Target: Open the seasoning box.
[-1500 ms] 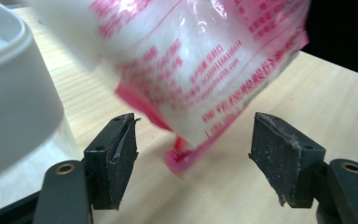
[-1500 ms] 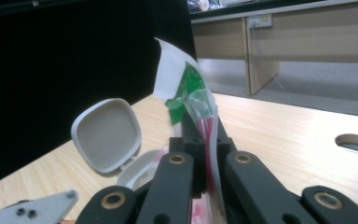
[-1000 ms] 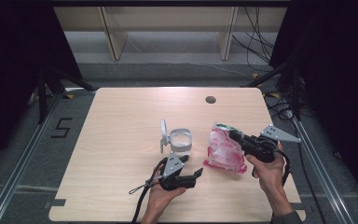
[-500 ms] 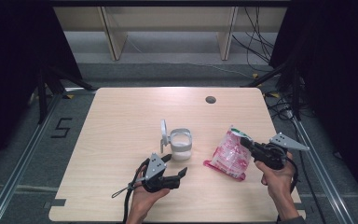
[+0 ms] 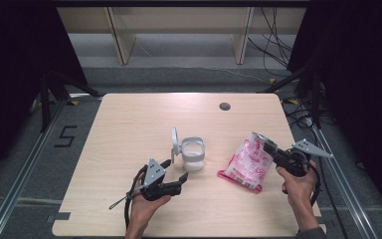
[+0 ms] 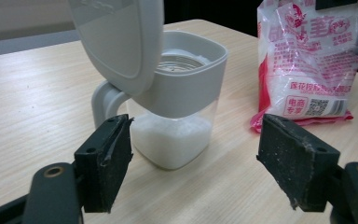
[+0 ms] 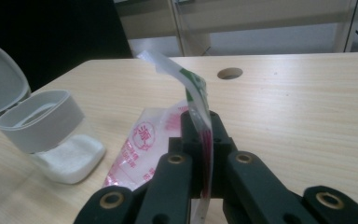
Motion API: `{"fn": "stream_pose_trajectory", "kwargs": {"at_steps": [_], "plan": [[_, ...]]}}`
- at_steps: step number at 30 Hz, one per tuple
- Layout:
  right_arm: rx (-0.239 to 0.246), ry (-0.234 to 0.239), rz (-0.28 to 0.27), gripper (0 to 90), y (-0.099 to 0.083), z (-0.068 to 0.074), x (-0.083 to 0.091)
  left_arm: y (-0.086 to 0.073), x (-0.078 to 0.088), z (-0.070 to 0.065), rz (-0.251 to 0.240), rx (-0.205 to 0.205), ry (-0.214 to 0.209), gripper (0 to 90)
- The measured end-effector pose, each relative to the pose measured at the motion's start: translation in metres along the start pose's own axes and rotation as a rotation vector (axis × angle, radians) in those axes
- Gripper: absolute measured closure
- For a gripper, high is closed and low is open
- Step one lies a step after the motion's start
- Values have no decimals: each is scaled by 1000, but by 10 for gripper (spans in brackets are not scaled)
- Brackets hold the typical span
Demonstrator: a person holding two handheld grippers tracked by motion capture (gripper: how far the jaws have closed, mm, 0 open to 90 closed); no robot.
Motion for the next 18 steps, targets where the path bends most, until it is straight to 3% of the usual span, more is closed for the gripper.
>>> {"fn": "stream_pose_trajectory", "kwargs": {"at_steps": [2, 3, 5, 6, 8, 9, 10, 11, 12, 13, 16, 17, 18], "plan": [[4, -16, 4, 899, -1, -3, -2, 1, 0, 1, 3, 6, 8, 248], [0, -18, 10, 898, -1, -4, -2, 4, 1, 4, -2, -18, 11, 249], [-13, -7, -4, 896, -3, -4, -5, 5, 1, 6, -7, -17, 18, 251], [-7, -36, 35, 892, -4, -5, -4, 7, 3, 9, -1, -23, 32, 252], [16, -48, 37, 890, -7, -9, -6, 10, 4, 13, -3, -36, 37, 253], [-8, -55, 32, 888, -8, -9, -6, 11, 5, 15, -4, -35, 44, 255], [17, -52, 48, 885, -9, -12, -6, 13, 5, 16, -10, -21, 52, 256], [-18, -56, 35, 883, -10, -12, -7, 14, 6, 19, -15, -32, 53, 257], [24, -53, 28, 881, -12, -16, -7, 14, 6, 19, -15, -32, 53, 258], [-9, -67, 44, 877, -12, -15, -6, 17, 8, 22, -13, -23, 66, 259], [-1, -55, 39, 852, -13, -18, -7, 18, 8, 26, -9, -27, 77, 259], [-14, -76, 56, 848, -13, -17, -6, 19, 7, 28, -5, -25, 79, 259], [12, -60, 60, 845, -14, -19, -6, 19, 7, 29, 3, -31, 79, 259]]}}
Point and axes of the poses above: each handheld gripper's, and its own axes: x roughly backward along the jaws, y roughly out of its top, z roughly to its left, the point moved 2 cm from there along -x, roughly forward along the jaws, and after that the axes turned 11 degrees about -z, right-handed, at the moved point
